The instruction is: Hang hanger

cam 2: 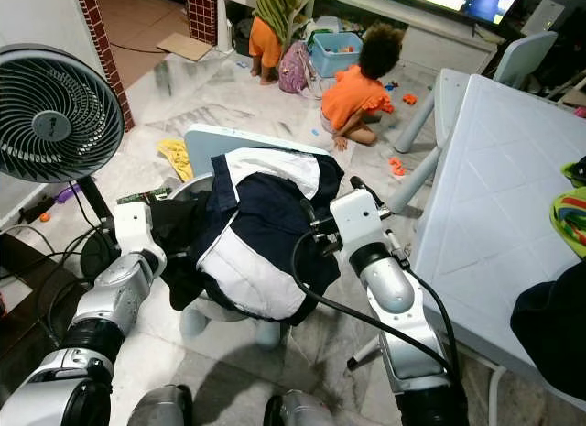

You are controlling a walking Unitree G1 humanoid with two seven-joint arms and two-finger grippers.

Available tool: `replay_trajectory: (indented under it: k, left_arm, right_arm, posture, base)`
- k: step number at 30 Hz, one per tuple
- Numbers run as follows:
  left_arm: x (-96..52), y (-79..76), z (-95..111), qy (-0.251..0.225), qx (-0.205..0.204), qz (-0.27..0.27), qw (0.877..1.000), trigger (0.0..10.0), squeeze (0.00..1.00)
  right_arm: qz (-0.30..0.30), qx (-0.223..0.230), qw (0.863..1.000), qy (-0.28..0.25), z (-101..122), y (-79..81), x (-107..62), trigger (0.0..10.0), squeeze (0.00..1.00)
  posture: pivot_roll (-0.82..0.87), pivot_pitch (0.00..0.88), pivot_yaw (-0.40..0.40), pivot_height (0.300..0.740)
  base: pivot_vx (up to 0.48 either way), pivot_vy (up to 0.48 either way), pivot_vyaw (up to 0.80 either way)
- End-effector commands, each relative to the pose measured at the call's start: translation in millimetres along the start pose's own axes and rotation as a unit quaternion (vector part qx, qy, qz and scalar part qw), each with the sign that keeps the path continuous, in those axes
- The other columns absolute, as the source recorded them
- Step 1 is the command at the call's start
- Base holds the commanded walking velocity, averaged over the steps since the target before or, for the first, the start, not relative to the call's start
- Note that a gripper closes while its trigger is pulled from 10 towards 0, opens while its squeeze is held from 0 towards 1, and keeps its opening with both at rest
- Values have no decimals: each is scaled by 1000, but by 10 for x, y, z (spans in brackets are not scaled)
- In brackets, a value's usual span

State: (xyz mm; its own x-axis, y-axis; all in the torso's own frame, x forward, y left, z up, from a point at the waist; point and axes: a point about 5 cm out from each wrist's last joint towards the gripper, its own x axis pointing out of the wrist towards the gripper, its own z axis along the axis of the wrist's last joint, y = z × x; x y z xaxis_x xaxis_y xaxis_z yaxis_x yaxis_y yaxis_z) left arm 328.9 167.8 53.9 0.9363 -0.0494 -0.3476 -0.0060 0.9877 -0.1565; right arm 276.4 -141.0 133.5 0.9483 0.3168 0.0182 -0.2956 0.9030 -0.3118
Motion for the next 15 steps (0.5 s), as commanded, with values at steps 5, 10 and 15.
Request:
replay_trajectory:
  k: [5,10,15]
  left_arm:
    - [-27,-184,-30,0,57,-38,998,0,0]
    - [-65,-74,-153,39,-54,15,998,10000,1000]
    - [-180,-132,-326,96,-229,19,968,10000,1000]
  right_arm:
    - [-6,-1,1000,4,-33,-18,-2,10000,0]
    - [-7,-3,1000,5,-33,-19,0,10000,0]
    - [-6,-4,1000,5,-41,-23,8,10000,0]
  posture:
    - [-51,79,-116,740]
    - [-50,80,-116,740]
    - [-42,83,-119,740]
  base:
    - [0,0,0]
    - [0,0,0]
    - [0,0,0]
